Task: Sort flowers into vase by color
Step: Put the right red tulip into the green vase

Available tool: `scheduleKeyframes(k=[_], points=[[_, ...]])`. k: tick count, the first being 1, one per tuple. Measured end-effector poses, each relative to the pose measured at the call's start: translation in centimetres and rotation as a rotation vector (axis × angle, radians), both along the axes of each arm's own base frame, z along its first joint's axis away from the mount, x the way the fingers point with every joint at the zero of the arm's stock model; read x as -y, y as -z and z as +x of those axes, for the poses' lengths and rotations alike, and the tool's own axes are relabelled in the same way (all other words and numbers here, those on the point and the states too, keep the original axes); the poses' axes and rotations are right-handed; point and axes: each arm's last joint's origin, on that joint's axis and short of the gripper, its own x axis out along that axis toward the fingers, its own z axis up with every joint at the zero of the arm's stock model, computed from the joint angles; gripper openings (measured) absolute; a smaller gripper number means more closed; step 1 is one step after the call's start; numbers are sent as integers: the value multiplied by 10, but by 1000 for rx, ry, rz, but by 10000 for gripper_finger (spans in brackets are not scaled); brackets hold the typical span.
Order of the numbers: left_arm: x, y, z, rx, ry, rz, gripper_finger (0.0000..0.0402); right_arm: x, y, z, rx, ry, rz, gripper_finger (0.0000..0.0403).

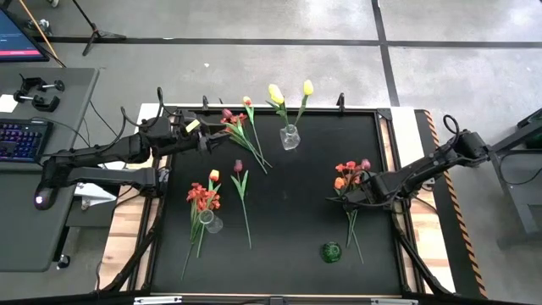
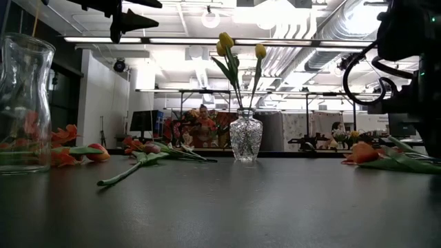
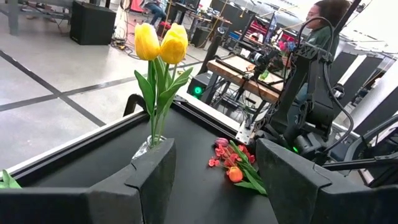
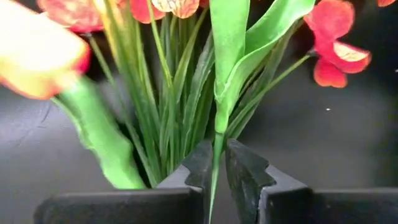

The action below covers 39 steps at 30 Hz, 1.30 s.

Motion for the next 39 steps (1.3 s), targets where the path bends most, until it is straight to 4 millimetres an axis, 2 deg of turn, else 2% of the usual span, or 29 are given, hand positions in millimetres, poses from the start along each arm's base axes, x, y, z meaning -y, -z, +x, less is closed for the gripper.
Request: scheduleKeyframes(k=[8, 12, 17, 20, 24, 29, 34, 39], points=[[0, 0, 0, 0, 0, 0, 211, 0, 0, -1, -8, -4, -8, 36], [0, 0, 0, 0, 0, 0, 211, 0, -1, 0, -9, -10, 2, 14], [0, 0, 0, 0, 0, 0, 211, -2, -14, 4, -30, -78, 25, 4], [0, 0, 0, 0, 0, 0, 211, -4, -36, 7, -59, -156, 35, 3], [0, 0, 0, 0, 0, 0, 211, -3, -77, 7, -107, -243, 0, 2], [0, 0, 0, 0, 0, 0, 211, 1, -133, 3, -45, -319, -93, 1], [0, 0, 0, 0, 0, 0, 211, 9, -179, 2, 188, -430, -294, 1], [0, 0, 0, 1, 8, -3, 211, 7, -205, 11, 522, -652, -499, 0]])
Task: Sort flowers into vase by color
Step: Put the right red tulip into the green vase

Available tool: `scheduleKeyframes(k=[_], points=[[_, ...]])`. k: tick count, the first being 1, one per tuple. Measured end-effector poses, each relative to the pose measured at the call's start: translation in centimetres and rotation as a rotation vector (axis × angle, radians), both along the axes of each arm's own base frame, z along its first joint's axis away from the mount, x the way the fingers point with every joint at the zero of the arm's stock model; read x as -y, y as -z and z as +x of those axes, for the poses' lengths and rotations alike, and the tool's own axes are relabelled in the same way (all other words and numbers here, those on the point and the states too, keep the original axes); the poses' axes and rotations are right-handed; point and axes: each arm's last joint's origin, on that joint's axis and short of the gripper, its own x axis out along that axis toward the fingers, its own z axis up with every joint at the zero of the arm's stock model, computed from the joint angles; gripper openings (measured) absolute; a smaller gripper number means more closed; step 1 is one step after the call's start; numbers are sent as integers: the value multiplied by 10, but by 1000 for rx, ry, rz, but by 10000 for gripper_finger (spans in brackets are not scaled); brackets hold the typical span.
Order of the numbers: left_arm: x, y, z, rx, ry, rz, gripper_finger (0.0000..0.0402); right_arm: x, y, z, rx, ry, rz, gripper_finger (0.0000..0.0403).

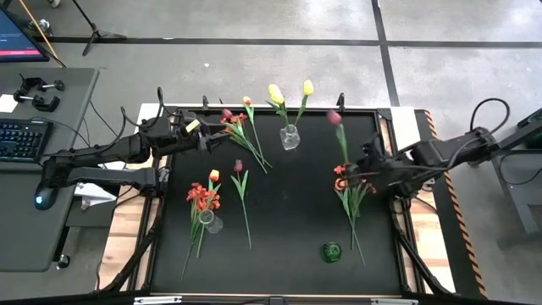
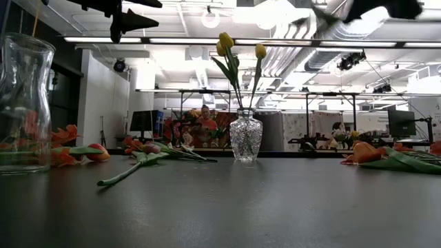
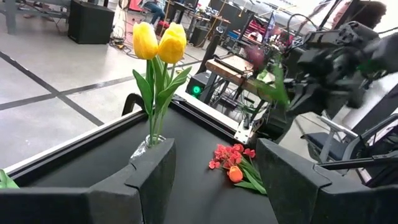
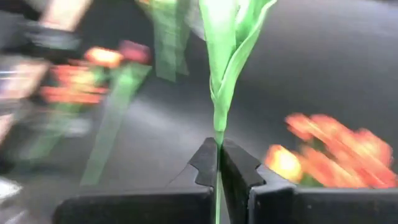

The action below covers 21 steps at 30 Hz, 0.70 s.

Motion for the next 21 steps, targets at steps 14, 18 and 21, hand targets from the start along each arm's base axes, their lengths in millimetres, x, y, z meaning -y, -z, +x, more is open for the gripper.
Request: scheduleKeyframes(k=[14, 18, 21], points=[[0, -3, 0, 63, -12, -65, 211, -60, 56, 22, 565, -343, -13, 0], [0, -13, 0, 181, -13, -89, 211, -72, 81, 12, 723, -343, -11, 0], [0, -21, 0, 257, -8, -76, 211, -77, 92, 3, 779, -363, -50, 0]])
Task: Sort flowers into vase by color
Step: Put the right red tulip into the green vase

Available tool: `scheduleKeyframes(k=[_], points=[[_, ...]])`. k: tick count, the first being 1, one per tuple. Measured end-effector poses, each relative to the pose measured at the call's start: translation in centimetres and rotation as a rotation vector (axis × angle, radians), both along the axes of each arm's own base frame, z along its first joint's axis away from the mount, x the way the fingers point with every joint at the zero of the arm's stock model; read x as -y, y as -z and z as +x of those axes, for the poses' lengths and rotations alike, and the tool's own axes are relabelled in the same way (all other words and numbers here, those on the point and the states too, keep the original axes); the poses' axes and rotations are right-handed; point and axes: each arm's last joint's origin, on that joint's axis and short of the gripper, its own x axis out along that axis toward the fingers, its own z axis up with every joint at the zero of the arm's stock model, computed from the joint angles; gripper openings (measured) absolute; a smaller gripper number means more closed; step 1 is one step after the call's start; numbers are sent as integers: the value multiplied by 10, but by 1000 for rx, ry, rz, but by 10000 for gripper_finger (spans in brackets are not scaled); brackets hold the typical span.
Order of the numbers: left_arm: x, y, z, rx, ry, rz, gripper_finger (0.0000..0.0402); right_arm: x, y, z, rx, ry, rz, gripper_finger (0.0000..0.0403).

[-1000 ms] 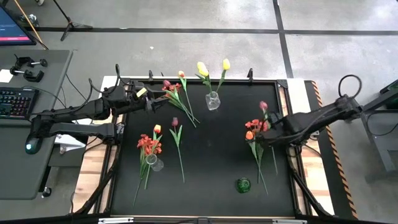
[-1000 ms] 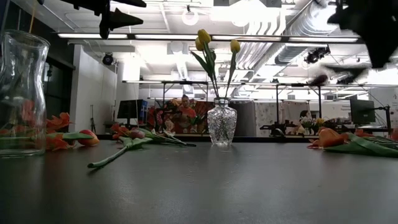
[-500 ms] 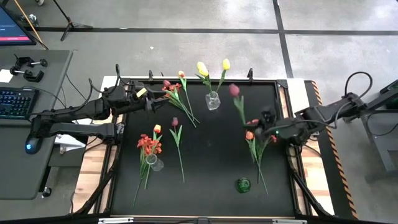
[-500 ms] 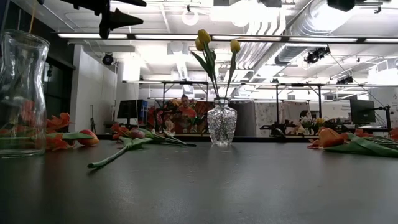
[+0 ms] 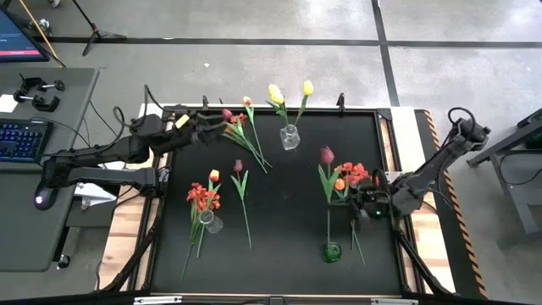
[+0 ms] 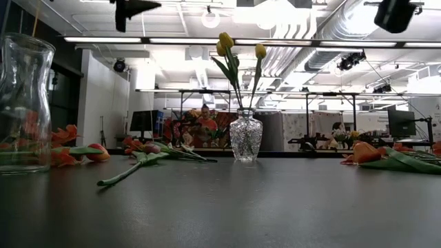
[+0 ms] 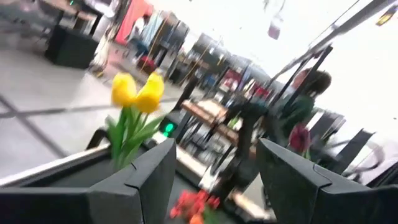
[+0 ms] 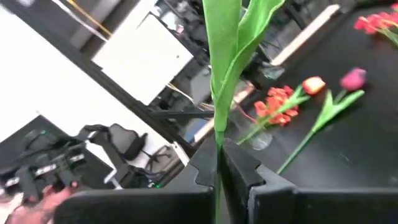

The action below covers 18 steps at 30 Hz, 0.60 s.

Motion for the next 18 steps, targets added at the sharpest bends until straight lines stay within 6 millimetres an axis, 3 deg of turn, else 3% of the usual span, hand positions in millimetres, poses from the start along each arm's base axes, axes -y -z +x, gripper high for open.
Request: scheduleKeyframes(k=[10, 18], points=[[1, -24, -5, 315, 44, -119, 211, -15, 22, -20, -24, -92, -235, 0], [3, -28, -7, 398, 52, -197, 211, -14, 39, -27, -54, -106, -292, 0]])
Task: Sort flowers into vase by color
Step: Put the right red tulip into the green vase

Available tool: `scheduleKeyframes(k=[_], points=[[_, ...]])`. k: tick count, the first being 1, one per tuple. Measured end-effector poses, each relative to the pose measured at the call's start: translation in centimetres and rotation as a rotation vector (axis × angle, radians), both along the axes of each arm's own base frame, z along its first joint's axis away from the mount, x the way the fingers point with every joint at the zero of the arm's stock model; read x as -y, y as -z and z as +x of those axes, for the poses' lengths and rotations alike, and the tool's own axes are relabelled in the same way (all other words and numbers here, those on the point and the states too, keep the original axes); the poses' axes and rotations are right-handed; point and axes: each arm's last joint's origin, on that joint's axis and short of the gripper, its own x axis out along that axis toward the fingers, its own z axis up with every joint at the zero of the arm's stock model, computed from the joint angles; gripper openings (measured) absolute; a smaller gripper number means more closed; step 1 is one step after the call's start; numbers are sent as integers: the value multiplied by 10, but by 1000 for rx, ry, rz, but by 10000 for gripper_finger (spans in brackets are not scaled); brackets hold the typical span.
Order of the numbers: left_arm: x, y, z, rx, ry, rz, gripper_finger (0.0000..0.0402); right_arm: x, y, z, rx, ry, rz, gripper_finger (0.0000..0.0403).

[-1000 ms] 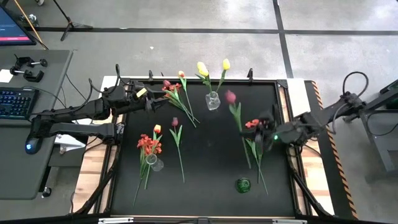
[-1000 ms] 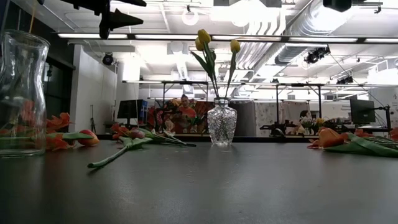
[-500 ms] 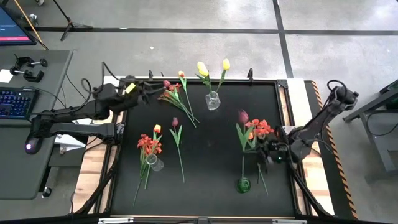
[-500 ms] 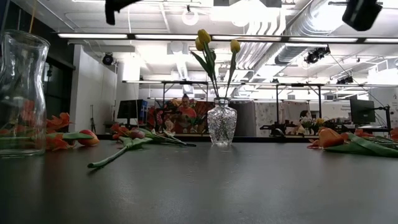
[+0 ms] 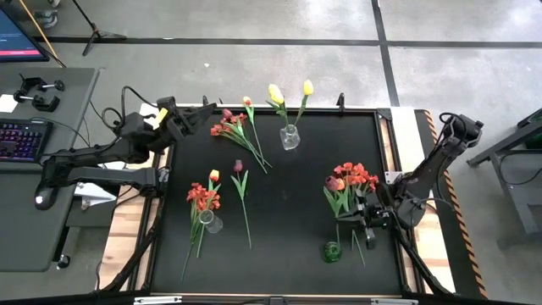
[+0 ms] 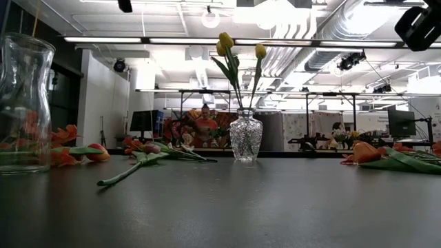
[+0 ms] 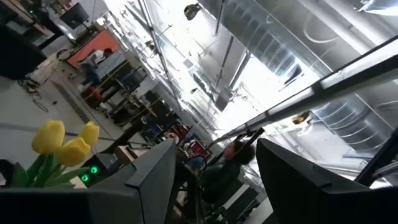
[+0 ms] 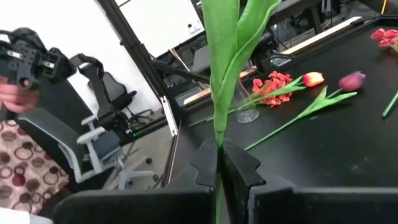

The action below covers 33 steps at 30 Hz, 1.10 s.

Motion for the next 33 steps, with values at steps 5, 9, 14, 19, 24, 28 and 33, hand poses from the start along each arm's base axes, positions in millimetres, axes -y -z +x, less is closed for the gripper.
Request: scheduleKeyframes(k=[5, 9, 14, 19, 24, 28, 33], points=[[2, 3, 6, -14, -12, -21, 211, 1, -2, 0, 29, 5, -23, 0], [3, 7, 12, -35, -20, -35, 211, 0, -12, -1, 102, -26, -4, 0], [2, 12, 21, -62, -16, -56, 211, -2, -11, -1, 94, -55, -11, 0], [0, 17, 28, -73, 2, -103, 211, -2, -6, -1, 62, -46, -51, 0], [0, 19, 31, -79, 5, -115, 211, 1, -6, 1, 60, -27, -68, 0], [0, 19, 31, -78, 5, -114, 211, 2, -5, 3, 58, -16, -62, 0], [0, 19, 31, -76, 5, -114, 211, 0, 2, 5, 17, -22, -50, 0]])
